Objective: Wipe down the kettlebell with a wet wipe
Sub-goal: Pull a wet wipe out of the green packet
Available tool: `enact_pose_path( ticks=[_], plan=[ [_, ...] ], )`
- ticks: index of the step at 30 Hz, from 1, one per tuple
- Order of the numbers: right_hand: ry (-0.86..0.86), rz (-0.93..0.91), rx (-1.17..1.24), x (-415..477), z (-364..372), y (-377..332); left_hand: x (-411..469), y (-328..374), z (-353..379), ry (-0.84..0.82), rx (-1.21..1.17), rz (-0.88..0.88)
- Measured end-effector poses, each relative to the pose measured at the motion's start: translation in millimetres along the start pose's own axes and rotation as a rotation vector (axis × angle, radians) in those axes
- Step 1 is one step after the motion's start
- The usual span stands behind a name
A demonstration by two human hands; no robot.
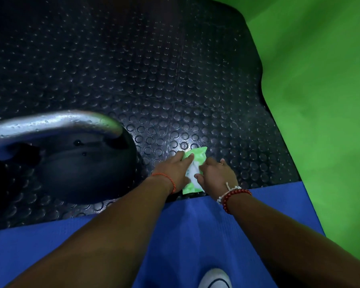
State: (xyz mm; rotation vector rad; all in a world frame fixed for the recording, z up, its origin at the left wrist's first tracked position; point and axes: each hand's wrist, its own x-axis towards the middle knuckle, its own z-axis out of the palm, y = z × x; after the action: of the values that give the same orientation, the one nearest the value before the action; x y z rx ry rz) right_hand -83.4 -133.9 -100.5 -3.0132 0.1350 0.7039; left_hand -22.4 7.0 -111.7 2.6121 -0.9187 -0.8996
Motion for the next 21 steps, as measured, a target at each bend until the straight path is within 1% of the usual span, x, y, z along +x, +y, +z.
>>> enact_pose_path(
  ticks=[3,10,15,21],
  plan=[
    [0.030,0.077,0.008,7.3,2.6,-6.3,6.1,-3.5,5.0,0.043,-0.001,0.002],
    [0.051,0.247,0.074,9.9,5.7,-13.7,12.0,-5.5,19.0,0.131,0.102,-0.022],
    [0.057,0.295,0.148,7.7,4.9,-10.6,13.3,-5.6,17.7,0.126,0.134,-0.022],
    [0.041,0.304,0.206,5.5,3.8,-8.0,12.4,0.0,17.2,0.124,0.173,-0.052]
  ],
)
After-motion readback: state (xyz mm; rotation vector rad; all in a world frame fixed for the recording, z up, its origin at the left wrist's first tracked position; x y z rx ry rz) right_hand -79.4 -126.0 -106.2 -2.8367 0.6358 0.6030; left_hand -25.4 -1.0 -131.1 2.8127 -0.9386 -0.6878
